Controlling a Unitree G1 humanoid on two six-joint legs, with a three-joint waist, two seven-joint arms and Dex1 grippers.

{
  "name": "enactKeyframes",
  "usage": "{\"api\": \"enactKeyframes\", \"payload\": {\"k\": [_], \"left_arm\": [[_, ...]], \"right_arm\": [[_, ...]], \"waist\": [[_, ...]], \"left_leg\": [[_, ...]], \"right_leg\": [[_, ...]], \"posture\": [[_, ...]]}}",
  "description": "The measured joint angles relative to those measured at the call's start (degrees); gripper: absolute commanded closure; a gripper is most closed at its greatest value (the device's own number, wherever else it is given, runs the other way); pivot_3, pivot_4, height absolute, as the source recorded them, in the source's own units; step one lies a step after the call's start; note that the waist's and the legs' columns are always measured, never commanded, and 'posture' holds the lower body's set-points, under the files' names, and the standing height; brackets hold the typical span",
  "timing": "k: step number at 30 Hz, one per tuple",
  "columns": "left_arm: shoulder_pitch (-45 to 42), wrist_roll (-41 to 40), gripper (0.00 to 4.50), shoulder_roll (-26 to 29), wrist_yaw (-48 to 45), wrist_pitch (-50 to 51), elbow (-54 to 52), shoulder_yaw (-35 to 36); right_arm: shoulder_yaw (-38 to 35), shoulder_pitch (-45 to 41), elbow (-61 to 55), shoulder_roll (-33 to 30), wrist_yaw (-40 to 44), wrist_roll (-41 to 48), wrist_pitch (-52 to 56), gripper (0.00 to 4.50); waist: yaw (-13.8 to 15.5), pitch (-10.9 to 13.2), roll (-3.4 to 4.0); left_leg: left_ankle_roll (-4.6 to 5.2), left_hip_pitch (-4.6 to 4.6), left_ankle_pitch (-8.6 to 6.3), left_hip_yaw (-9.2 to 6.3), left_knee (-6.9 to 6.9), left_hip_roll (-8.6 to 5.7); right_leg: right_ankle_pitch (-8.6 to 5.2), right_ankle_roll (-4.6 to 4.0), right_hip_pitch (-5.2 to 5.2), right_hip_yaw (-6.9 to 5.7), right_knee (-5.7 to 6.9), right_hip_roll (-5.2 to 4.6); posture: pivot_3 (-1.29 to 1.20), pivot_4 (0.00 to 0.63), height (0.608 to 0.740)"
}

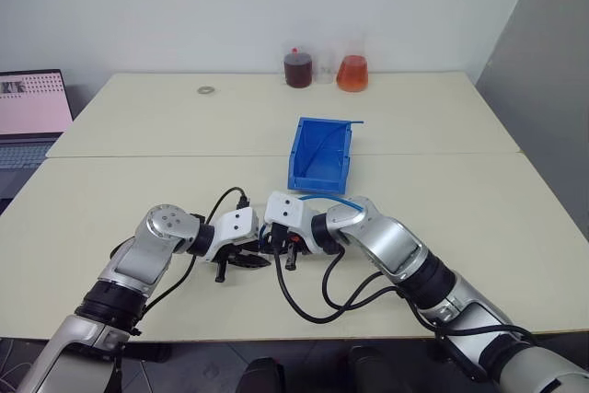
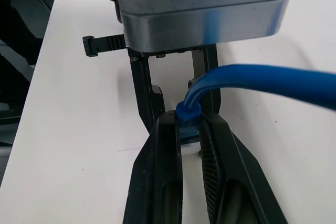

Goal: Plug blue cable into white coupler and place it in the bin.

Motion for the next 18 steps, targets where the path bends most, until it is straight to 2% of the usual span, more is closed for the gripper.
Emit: {"api": "enactKeyframes", "payload": {"k": [18], "left_arm": [[2.2, 0.0, 3.7, 0.1, 1.9, 0.1, -0.9, 0.3]], "right_arm": [[1.4, 0.1, 2.9, 0.8, 3.3, -4.9, -4.9, 4.31]], "waist": [[-0.4, -0.8, 0.34]], "left_leg": [[0.05, 0.18, -0.05, -0.02, -0.15, 0.0]], "right_leg": [[-0.13, -0.1, 0.07, 0.0, -0.02, 0.0]], "posture": [[0.0, 0.15, 0.74]]}}
